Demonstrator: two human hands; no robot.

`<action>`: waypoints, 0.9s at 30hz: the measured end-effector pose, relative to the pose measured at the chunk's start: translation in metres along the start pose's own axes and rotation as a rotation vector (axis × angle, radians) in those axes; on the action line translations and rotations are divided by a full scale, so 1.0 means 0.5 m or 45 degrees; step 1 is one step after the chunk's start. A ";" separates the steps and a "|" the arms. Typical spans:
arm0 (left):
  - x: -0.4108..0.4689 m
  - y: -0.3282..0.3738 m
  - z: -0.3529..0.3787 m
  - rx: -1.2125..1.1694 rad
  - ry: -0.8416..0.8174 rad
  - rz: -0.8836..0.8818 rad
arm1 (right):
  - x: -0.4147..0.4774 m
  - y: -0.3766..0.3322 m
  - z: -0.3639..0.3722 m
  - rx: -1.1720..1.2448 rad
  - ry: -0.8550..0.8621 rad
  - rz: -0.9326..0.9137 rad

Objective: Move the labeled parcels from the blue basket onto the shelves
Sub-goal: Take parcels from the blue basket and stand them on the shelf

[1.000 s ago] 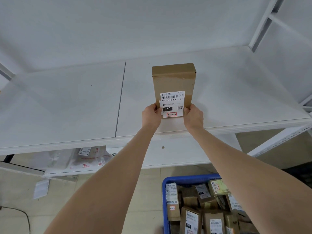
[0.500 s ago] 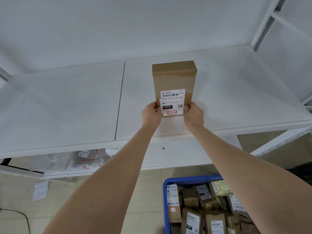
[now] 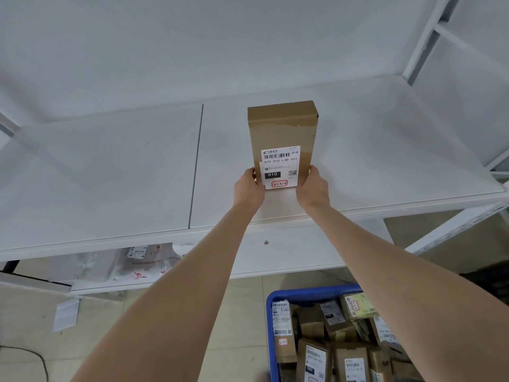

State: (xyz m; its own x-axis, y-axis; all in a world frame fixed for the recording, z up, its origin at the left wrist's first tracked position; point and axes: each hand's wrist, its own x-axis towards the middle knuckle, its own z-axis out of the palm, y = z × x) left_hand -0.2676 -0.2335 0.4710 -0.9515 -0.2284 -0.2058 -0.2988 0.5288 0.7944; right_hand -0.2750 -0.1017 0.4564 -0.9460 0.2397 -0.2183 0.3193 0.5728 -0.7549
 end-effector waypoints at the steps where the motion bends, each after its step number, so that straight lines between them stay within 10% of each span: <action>1: -0.001 -0.002 0.000 -0.003 -0.015 -0.001 | -0.002 -0.001 -0.001 -0.006 -0.002 0.002; 27: -0.315 -0.057 0.119 0.188 0.343 -0.020 | -0.207 0.198 -0.110 -0.306 -0.067 -0.341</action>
State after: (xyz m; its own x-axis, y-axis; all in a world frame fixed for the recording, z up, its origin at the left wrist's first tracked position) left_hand -0.1137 -0.1641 0.4468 -0.8993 -0.4353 -0.0429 -0.3392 0.6322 0.6966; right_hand -0.1425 -0.0267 0.4380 -0.9975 0.0188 -0.0688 0.0578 0.7794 -0.6239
